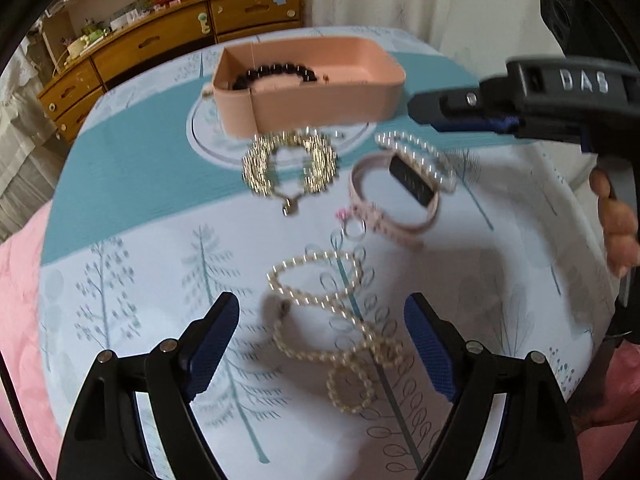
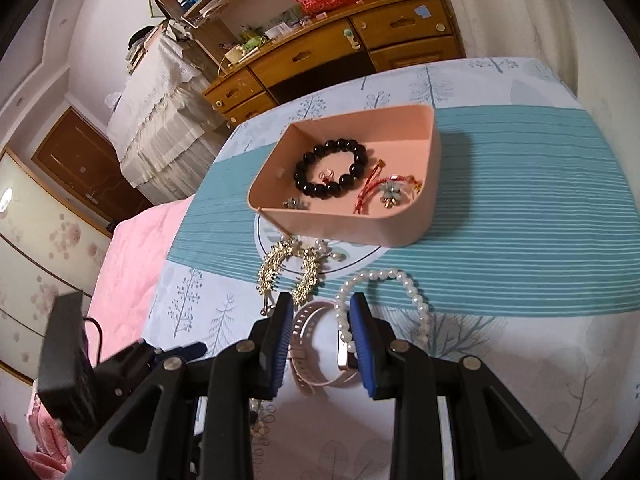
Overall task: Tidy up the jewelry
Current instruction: 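Withdraw both tools from the tray toward the pearls and pink watch, then grasp the pearl necklace with the left tool while the right tool grasps and lifts the pearl bracelet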
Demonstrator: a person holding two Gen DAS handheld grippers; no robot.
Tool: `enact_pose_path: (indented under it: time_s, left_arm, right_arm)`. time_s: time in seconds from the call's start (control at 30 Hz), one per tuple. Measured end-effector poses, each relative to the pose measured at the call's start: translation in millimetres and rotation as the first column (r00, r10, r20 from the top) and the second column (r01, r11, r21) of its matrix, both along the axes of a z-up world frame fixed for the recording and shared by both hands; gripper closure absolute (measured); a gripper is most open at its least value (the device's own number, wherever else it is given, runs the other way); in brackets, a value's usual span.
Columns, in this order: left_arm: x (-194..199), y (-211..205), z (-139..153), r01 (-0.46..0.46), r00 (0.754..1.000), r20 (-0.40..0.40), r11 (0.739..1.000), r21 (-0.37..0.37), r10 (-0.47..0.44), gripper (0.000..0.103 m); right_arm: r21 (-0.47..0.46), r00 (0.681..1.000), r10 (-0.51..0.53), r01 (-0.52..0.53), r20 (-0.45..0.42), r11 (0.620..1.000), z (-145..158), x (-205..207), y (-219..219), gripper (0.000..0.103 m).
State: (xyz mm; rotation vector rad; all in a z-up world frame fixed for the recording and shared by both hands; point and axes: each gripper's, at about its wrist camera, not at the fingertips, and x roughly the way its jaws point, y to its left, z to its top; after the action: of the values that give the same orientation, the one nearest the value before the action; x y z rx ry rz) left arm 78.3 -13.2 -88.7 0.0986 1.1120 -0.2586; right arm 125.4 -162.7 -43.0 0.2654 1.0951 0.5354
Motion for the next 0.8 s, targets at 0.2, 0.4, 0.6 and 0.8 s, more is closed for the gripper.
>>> enact_pose_path:
  time_s: [0.2,0.4,0.6,0.8]
  left_arm:
    - [-8,-1,-10,-0.022,1.0,0.013,0.999,0.05,0.022,0.02]
    - [-7,4,-16,-0.043,0.999,0.001,0.999,0.021,0.043,0.02]
    - [-8,2,-15,-0.052,0.999,0.017,0.998,0.023,0.052,0.025]
    - [-14,-6,-9,-0.053,0.998,0.028,0.998,0.015,0.052,0.065]
  right_arm:
    - [-0.027,0.999,0.008,-0.009,-0.032,1.0,-15,1,6,0.074]
    - [-0.049,0.998,0.002,-0.005,-0.06,0.999,-28,2,8,0.074]
    - [-0.056,0.997,0.001,-0.005,-0.073,0.998,-38,5,4,0.074]
    - [-0.022,0.997,0.001,-0.003,-0.08,1.0,-45,7,1,0.088]
